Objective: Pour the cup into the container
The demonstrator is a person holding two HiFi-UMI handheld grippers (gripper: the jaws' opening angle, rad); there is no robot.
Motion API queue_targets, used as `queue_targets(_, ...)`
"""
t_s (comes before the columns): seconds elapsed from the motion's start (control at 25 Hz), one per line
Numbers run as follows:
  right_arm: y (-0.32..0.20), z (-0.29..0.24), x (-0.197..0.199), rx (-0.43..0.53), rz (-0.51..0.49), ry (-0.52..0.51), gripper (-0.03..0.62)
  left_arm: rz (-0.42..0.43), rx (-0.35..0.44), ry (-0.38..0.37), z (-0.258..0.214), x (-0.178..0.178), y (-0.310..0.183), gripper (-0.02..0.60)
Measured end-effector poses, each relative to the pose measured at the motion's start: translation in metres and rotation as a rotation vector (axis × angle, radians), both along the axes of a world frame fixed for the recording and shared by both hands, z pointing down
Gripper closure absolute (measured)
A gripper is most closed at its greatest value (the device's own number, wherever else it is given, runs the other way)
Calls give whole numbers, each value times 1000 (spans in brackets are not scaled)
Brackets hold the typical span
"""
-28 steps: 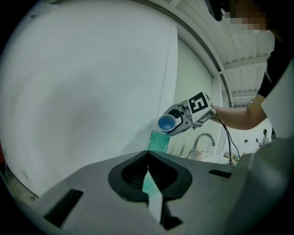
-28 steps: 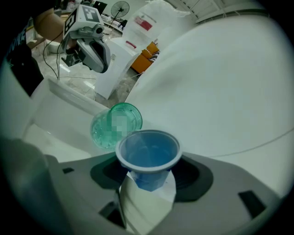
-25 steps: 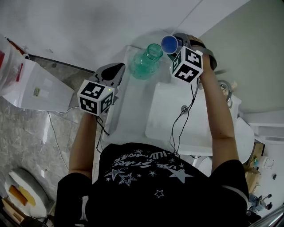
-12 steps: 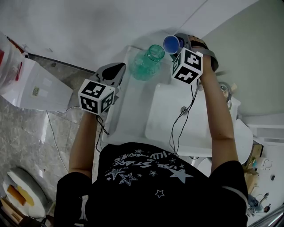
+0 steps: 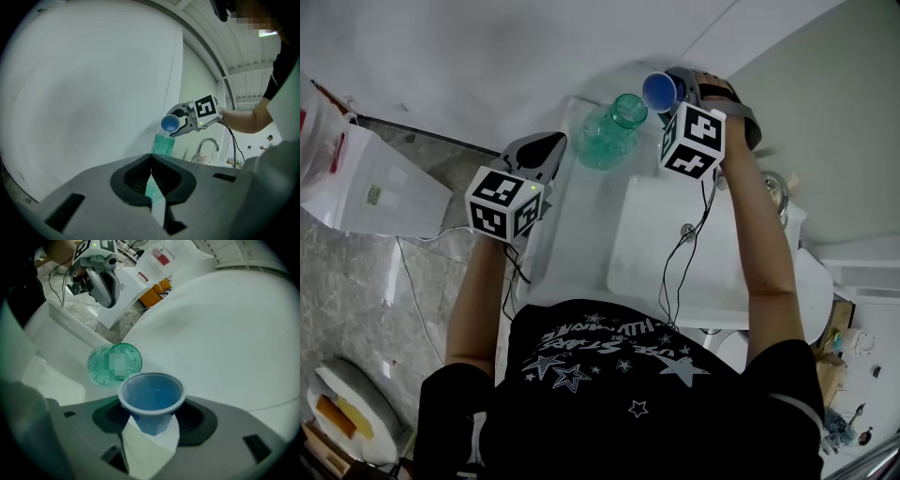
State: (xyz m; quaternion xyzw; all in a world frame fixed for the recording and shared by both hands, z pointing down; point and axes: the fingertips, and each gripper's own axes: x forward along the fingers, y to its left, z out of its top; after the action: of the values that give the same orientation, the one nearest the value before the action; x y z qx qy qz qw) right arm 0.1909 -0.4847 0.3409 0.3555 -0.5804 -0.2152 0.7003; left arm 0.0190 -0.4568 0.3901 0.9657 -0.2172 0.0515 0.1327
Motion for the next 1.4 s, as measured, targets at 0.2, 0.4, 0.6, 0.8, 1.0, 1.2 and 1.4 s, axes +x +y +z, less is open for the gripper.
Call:
queue_targets(0.2, 0, -1, -4, 4, 20, -51, 307, 2, -3, 5, 0, -3, 0, 571)
queue_targets(0.4, 3, 0, -7, 9, 67, -174, 307, 4, -10, 3, -1, -9, 4, 571)
queue_targets(0.6, 8, -9, -13, 36, 103, -363, 307, -14, -20, 1, -2, -17, 8, 571)
queue_targets(0.8, 20, -20, -18, 104, 136, -603, 307, -48, -29, -10, -1, -26, 19, 571)
queue_targets(1.0, 40, -28, -22, 175, 135, -789, 306, -94, -27, -28, -1, -38, 36, 571)
queue_targets(1.2, 66, -24, -25, 222, 134, -940, 307, -154, -9, -38, -5, -48, 55, 571)
queue_targets(1.4, 98, -9, -47, 197, 95, -1088, 306, -196, -4, -54, -2, -57, 82, 571)
